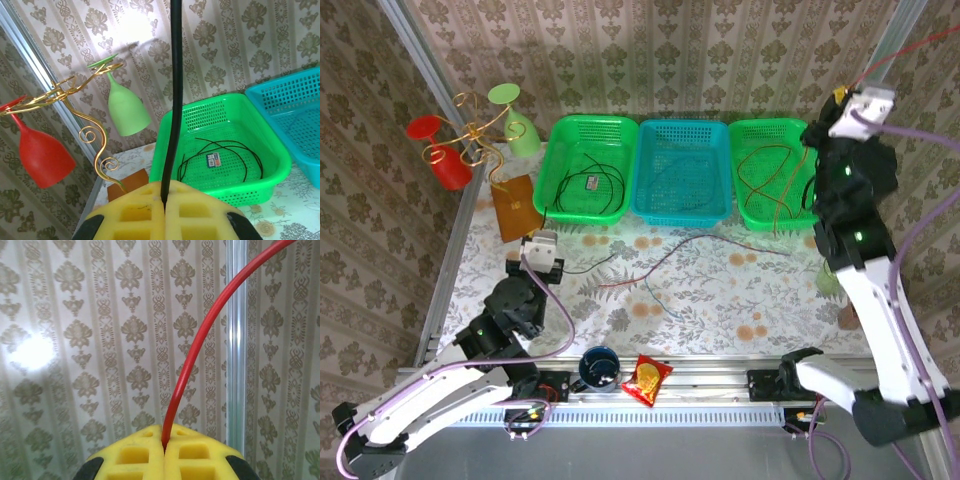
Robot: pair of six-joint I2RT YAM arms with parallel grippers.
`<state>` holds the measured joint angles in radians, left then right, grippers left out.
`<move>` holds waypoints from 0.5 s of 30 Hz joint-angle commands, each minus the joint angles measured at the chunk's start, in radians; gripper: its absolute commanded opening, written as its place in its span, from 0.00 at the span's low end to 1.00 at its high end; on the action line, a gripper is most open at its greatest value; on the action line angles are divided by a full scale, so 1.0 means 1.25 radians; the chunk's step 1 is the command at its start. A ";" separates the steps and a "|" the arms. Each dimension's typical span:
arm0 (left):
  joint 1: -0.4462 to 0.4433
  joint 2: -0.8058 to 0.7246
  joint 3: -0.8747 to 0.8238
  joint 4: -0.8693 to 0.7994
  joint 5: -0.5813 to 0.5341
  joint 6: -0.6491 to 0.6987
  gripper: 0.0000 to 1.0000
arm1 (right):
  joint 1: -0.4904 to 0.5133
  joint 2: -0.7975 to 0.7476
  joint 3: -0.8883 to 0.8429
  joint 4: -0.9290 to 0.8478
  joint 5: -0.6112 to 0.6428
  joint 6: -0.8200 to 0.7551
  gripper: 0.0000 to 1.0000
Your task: Untangle the cables
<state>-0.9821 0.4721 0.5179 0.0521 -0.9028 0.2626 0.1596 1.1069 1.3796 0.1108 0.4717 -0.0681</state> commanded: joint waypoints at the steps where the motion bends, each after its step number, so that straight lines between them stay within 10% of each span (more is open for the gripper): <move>1: -0.014 0.000 -0.003 0.017 -0.028 -0.030 0.00 | -0.065 0.093 0.059 0.072 -0.107 0.064 0.00; 15: -0.048 0.001 -0.002 0.033 -0.082 -0.038 0.00 | -0.104 0.444 0.139 -0.091 -0.182 0.190 0.00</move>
<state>-1.0321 0.4721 0.5175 0.0605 -0.9779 0.2485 0.0391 1.5471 1.5963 0.1223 0.2680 0.1261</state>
